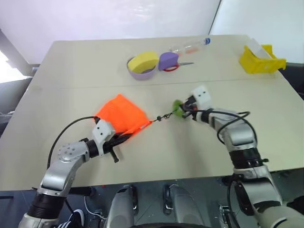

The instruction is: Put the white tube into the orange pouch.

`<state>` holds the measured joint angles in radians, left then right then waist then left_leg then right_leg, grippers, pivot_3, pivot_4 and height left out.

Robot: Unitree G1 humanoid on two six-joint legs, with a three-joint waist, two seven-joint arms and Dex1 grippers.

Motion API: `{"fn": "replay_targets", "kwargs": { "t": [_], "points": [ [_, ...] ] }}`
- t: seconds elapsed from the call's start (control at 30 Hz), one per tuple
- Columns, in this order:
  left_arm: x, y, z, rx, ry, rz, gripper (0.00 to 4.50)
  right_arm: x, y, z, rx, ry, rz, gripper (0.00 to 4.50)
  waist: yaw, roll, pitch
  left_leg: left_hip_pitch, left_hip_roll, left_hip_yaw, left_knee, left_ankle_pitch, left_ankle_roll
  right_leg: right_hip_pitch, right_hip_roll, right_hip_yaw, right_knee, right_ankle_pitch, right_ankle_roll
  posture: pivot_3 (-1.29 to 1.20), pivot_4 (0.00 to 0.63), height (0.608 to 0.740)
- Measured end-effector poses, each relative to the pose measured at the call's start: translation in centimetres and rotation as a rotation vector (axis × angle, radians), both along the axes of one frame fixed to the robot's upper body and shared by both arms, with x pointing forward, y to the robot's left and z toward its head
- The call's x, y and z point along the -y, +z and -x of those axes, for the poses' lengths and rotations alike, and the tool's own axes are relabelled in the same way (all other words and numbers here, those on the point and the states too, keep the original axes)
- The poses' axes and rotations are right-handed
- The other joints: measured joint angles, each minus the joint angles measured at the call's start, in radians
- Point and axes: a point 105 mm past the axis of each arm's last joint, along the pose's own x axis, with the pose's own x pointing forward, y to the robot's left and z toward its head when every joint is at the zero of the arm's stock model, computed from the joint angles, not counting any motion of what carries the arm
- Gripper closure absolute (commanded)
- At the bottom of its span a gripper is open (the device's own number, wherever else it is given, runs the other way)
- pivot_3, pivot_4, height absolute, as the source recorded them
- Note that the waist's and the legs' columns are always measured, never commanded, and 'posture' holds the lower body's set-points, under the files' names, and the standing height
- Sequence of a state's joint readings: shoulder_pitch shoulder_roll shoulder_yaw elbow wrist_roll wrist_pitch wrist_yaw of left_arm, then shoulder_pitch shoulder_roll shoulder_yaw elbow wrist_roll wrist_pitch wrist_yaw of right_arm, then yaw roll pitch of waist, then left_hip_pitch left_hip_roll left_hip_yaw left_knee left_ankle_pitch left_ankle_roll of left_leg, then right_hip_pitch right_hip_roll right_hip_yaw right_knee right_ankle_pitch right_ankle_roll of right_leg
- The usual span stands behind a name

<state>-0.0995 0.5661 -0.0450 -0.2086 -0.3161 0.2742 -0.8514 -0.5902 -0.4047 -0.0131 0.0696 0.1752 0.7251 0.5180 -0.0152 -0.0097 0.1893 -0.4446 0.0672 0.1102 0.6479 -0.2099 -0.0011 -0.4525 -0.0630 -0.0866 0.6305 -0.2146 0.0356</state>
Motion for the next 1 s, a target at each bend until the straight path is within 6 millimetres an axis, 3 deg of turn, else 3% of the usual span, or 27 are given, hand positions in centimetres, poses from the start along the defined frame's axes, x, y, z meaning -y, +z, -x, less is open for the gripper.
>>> {"fn": "replay_targets", "kwargs": {
  "t": [0.23, 0.43, 0.53, 0.63, 0.73, 0.9, 1.0],
  "points": [
    [-0.1, -0.1, -0.7, -0.016, -0.008, -0.002, 4.50, -0.4, 4.7, 1.5, 0.007, 0.054, -0.297, 4.44, 0.003, 0.000, 0.000, 0.000, 0.000, -0.001, 0.000, 0.000, 0.000, -0.001, 0.001, 0.000, 0.002, 0.001, 0.000, 0.00, 0.150, 0.740],
    [0.4, -0.3, -0.4, -0.076, -0.031, 0.028, 4.50, -0.5, 4.6, 3.2, -0.034, 0.107, -0.315, 4.44, 0.004, 0.000, 0.000, -0.001, 0.000, 0.000, 0.000, 0.000, 0.000, -0.001, -0.001, 0.001, 0.000, 0.000, 0.000, 0.00, 0.150, 0.740],
    [0.5, -0.2, -0.2, -0.091, -0.045, 0.051, 3.56, -0.2, 4.1, 3.5, -0.052, 0.094, -0.314, 4.50, 0.003, 0.000, 0.000, -0.001, 0.000, 0.000, 0.000, 0.000, 0.000, 0.000, -0.001, 0.001, 0.000, 0.000, 0.000, 0.00, 0.150, 0.740],
    [0.6, 0.1, 0.0, -0.114, -0.064, 0.089, 2.32, -0.1, 3.5, 3.6, -0.066, 0.082, -0.307, 4.50, 0.003, 0.000, 0.000, -0.001, 0.000, 0.000, 0.000, 0.000, 0.000, -0.001, 0.000, 0.001, 0.000, 0.000, 0.000, 0.00, 0.150, 0.740],
    [0.7, 1.6, 0.2, -0.139, -0.094, 0.165, 0.93, 0.0, 3.5, 3.5, -0.063, 0.076, -0.308, 4.50, 0.002, 0.000, 0.000, 0.000, 0.000, -0.001, 0.000, 0.000, 0.000, -0.001, 0.001, 0.000, 0.000, -0.001, 0.001, 0.00, 0.150, 0.740],
    [1.5, 5.3, -0.2, -0.031, -0.154, 0.171, 0.93, -0.1, 3.7, 3.5, -0.056, 0.078, -0.308, 4.50, 0.004, 0.000, 0.000, 0.000, -0.001, -0.001, 0.001, 0.000, 0.000, 0.001, 0.000, 0.000, 0.000, -0.001, 0.002, 0.00, 0.150, 0.740],
    [6.0, 7.9, -2.7, 0.187, -0.191, 0.041, 0.93, -0.2, 4.0, 3.2, -0.047, 0.063, -0.296, 4.50, 0.023, 0.000, 0.000, 0.000, -0.002, 0.000, 0.002, 0.000, 0.000, 0.003, 0.000, 0.001, 0.000, 0.000, 0.002, 0.00, 0.150, 0.740]
  ]
}}
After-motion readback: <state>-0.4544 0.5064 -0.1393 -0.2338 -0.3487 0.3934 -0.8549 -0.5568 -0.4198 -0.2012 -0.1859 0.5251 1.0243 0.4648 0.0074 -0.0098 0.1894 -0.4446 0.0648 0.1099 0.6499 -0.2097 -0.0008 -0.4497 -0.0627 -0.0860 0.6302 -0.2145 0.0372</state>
